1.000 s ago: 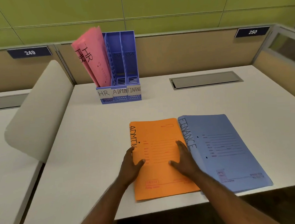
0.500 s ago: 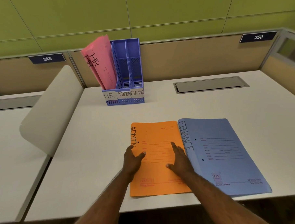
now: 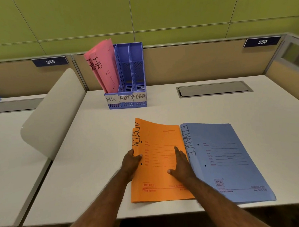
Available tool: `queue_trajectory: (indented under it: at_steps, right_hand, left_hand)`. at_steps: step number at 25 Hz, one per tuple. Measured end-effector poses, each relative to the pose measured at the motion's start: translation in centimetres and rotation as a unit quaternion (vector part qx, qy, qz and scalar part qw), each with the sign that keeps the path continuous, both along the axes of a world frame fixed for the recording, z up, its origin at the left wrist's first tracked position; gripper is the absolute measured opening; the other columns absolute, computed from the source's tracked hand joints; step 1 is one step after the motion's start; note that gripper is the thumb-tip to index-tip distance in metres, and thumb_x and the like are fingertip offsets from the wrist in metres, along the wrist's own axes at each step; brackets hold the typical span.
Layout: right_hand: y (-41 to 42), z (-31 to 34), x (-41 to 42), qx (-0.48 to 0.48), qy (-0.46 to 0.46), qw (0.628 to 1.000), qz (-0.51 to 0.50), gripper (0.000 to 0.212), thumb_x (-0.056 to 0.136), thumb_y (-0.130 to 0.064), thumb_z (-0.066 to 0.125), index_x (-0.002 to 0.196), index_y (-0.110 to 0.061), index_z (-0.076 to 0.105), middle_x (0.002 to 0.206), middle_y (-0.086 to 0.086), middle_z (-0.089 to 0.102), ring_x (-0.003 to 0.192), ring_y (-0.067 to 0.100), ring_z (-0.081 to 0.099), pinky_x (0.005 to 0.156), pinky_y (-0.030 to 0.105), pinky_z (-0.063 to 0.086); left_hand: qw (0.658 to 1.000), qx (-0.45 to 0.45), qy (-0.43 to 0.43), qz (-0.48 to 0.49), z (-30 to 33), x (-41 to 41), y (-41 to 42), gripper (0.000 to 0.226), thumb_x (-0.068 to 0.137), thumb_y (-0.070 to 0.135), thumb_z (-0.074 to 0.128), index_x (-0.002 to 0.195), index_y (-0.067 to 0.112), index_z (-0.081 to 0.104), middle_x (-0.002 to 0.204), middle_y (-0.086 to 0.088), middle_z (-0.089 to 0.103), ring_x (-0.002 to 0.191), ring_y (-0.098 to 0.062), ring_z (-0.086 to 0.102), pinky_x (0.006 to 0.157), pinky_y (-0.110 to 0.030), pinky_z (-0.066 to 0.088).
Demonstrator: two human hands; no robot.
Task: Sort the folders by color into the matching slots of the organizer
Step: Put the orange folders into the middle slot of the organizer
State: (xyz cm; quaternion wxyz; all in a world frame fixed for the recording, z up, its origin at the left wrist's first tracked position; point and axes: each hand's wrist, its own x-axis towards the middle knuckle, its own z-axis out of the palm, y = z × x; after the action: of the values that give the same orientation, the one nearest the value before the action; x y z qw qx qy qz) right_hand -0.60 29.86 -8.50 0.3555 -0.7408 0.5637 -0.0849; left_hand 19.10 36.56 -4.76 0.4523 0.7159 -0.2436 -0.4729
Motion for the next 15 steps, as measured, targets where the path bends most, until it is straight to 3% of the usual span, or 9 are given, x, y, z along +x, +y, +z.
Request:
queue_trajectory:
  at_steps: [5, 8, 15]
  right_hand:
    - [-0.7, 2.1, 0.6, -0.072, -0.088, 0.993, -0.022, 0.1, 0.079, -0.03, 0.077, 0.153, -0.023, 0.01, 0.163, 0.002, 0.0, 0.149, 0.02, 0.008, 0.116, 0.034, 0.022]
    - [-2.6, 5.3, 2.0, -0.126, -0.144, 0.98, -0.055, 0.097, 0.078, -0.038, 0.076, 0.151, -0.025, 0.014, 0.162, 0.002, 0.003, 0.148, 0.024, 0.015, 0.113, 0.042, 0.03]
    - [-9.8, 15.9, 8.9, -0.209, -0.209, 0.954, -0.048, 0.104, 0.074, -0.051, 0.075, 0.151, -0.031, 0.008, 0.16, 0.005, 0.012, 0.143, 0.031, 0.027, 0.104, 0.048, 0.039]
  left_hand:
    - [0.995, -0.078, 0.063, -0.001, 0.2, 1.4, 0.7, 0.026, 0.098, 0.018, 0.052, 0.124, 0.015, 0.052, 0.12, -0.015, 0.068, 0.1, -0.033, 0.07, 0.087, -0.055, 0.056]
    - [0.984, -0.156, 0.081, -0.008, 2.0, 2.8, 1.0, 0.029, 0.097, 0.019, 0.053, 0.126, 0.019, 0.052, 0.118, -0.01, 0.07, 0.103, -0.031, 0.07, 0.079, -0.047, 0.06]
    - [0.967, -0.251, -0.03, 0.03, 7.6, 6.3, -0.5, 0.033, 0.097, 0.029, 0.051, 0.13, 0.025, 0.047, 0.123, -0.002, 0.066, 0.104, -0.025, 0.07, 0.082, -0.048, 0.059]
